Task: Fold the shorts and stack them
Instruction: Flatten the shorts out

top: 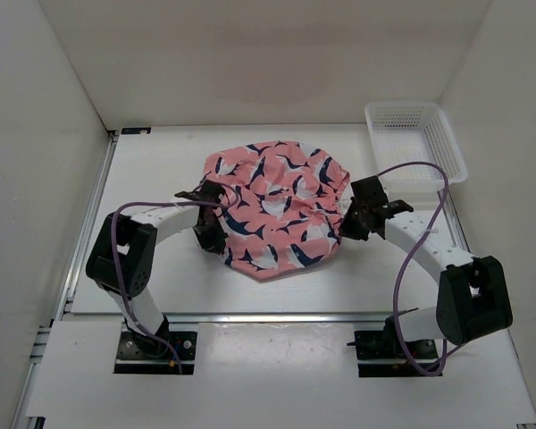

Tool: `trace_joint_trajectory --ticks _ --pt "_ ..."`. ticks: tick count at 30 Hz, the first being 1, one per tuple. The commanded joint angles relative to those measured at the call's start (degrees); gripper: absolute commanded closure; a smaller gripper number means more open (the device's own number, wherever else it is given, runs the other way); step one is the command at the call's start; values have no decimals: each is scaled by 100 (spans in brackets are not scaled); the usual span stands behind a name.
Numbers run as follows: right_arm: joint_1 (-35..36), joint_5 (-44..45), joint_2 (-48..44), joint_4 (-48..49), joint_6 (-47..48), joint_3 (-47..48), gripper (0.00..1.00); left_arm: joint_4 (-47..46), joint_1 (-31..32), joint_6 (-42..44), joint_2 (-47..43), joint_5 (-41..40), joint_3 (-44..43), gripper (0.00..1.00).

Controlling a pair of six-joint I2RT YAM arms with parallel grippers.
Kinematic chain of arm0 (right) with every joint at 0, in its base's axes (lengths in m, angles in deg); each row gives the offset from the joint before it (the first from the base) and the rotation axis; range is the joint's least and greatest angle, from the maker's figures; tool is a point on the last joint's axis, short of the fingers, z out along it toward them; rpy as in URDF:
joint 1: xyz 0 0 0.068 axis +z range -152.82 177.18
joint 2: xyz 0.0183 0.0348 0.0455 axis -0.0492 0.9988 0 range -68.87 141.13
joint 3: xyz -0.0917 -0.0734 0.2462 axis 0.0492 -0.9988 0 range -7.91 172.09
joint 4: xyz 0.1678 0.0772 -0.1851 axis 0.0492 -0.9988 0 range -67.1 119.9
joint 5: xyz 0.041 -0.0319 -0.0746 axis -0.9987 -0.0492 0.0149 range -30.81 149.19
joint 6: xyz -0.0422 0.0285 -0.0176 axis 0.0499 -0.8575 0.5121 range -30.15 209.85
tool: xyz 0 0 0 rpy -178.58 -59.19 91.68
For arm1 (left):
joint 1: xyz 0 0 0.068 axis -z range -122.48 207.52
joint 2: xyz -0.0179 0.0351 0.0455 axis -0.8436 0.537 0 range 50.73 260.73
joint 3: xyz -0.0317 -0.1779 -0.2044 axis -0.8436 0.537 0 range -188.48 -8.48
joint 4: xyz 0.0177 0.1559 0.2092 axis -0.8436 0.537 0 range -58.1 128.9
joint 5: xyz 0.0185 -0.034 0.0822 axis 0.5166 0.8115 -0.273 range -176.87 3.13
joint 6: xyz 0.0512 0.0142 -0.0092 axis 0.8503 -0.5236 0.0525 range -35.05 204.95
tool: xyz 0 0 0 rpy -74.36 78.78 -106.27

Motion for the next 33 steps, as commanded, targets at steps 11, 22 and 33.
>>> trace_joint_trajectory --ticks 11,22,33 --pt "-128 -22 -226 -510 644 1650 100 2187 -384 1216 -376 -1158 -3678 90" --pt "-128 31 654 -563 592 1716 100 3047 -675 1639 1834 -1484 -6068 0" --pt "-128 -22 654 -396 592 1100 100 1587 -938 1139 -637 -555 -1594 63"
